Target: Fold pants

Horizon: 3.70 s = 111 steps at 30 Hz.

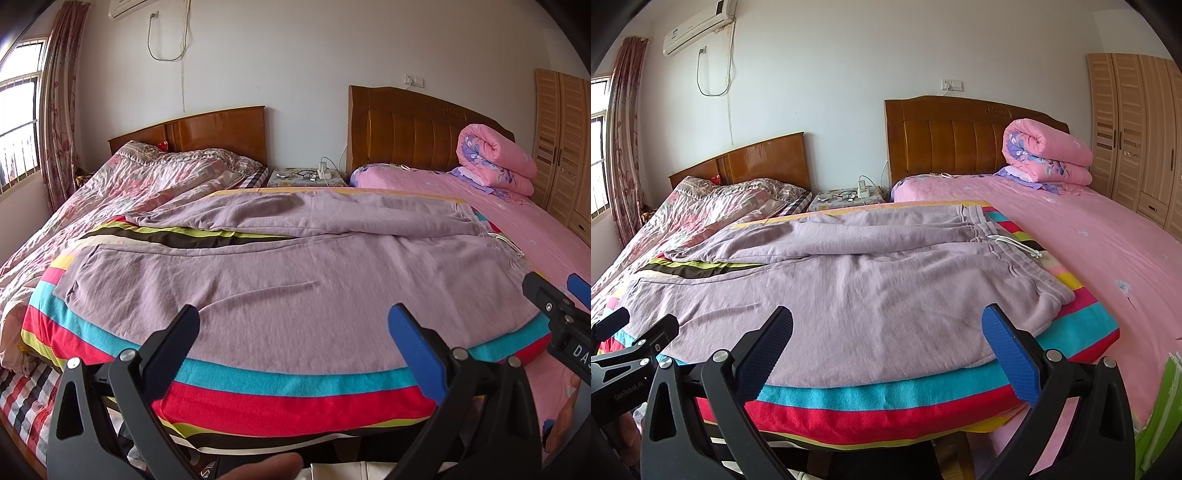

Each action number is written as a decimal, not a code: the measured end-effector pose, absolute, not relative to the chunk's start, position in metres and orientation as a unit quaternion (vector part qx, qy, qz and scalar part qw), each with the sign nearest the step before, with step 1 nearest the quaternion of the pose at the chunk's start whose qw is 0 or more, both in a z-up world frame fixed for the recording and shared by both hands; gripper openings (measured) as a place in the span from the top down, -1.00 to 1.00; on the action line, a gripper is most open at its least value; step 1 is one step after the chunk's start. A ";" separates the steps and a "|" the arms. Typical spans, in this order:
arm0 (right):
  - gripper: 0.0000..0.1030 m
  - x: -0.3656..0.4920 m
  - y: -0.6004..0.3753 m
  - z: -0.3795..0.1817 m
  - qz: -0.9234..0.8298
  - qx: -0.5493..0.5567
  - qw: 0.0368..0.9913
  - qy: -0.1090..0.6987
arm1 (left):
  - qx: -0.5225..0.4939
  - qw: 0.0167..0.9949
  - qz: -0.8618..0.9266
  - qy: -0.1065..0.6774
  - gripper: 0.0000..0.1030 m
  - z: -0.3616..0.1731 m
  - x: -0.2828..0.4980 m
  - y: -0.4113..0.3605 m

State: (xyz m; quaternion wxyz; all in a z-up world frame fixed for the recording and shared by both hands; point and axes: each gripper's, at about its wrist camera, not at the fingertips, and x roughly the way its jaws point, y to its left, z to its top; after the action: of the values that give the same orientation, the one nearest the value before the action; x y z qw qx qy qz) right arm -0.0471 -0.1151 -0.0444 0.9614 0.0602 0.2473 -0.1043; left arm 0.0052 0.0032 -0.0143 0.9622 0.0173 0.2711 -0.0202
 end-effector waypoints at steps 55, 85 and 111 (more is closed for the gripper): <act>0.43 0.124 -0.168 -0.084 0.158 -0.032 0.924 0.346 | -0.247 0.787 -0.176 0.537 0.67 -0.077 0.331 0.017; 0.37 0.129 -0.395 -0.154 -0.111 0.443 0.815 0.356 | -0.326 0.788 -0.146 0.502 -0.44 -0.103 0.327 0.090; 0.81 0.170 -0.391 0.017 -0.032 0.347 0.901 0.259 | -0.233 0.869 -0.200 0.389 0.88 0.085 0.361 0.093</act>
State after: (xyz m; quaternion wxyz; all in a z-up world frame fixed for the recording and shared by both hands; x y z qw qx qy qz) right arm 0.1696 -0.3910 0.0167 0.9007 0.3474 0.2589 -0.0321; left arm 0.3609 0.0928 0.0850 0.8687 -0.2327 0.3890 -0.1997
